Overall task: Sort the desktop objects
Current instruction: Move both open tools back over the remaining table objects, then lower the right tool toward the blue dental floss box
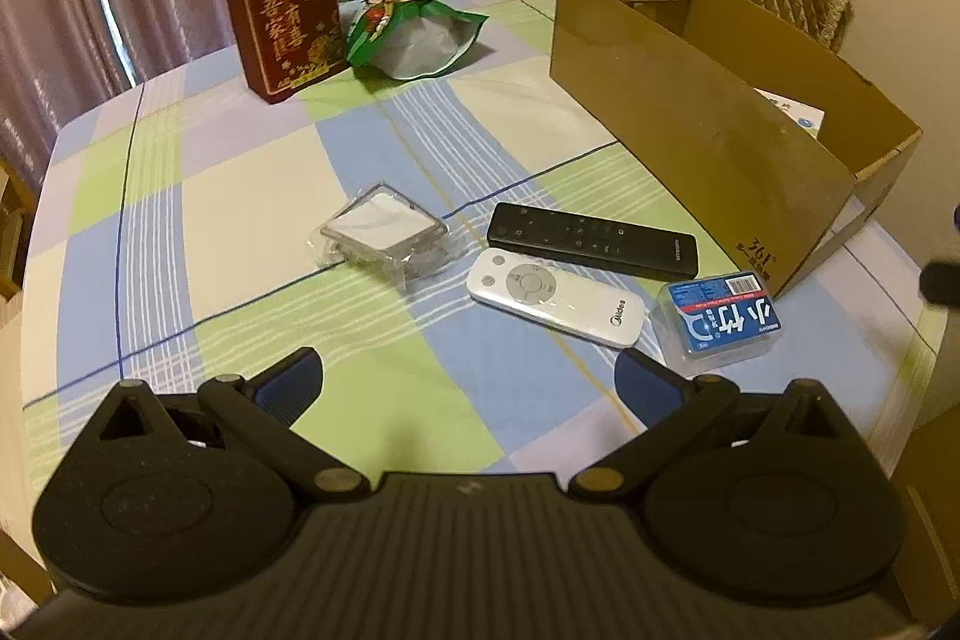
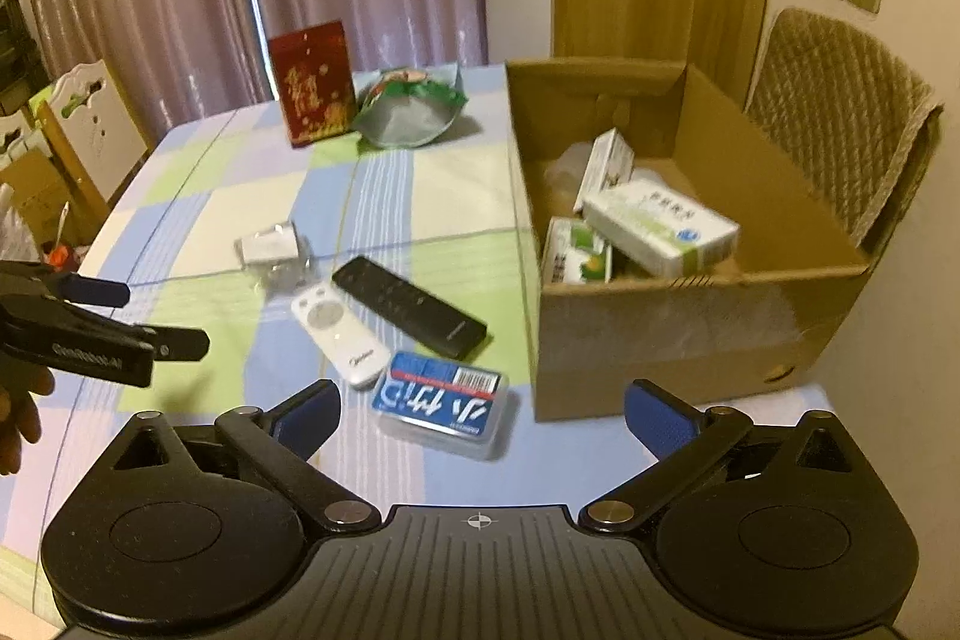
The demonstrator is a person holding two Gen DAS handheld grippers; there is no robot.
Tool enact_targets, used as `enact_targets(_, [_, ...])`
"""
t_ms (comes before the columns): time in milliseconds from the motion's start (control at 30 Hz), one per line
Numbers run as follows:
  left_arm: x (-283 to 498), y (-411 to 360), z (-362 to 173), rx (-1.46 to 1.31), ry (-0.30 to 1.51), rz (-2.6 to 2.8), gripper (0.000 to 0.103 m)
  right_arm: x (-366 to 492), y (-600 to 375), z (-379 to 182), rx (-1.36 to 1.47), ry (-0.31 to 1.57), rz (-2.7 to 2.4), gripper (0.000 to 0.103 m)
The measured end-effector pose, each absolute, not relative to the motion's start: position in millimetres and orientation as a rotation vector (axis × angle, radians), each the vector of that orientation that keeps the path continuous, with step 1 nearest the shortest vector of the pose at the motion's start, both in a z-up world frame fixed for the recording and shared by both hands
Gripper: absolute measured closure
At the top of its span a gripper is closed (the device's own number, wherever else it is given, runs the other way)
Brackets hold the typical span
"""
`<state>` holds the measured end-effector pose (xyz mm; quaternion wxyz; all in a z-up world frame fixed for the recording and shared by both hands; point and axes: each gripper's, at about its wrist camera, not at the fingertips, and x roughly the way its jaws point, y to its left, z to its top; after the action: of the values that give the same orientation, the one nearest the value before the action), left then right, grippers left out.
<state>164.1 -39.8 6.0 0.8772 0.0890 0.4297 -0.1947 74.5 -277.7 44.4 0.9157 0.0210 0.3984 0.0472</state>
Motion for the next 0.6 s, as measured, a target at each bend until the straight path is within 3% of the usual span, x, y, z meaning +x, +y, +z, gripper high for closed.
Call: enact_targets(600, [142,-23,2,0.157,0.948,-0.275,0.001,102,-249,-13,0.123,0.898,0.085,0.000])
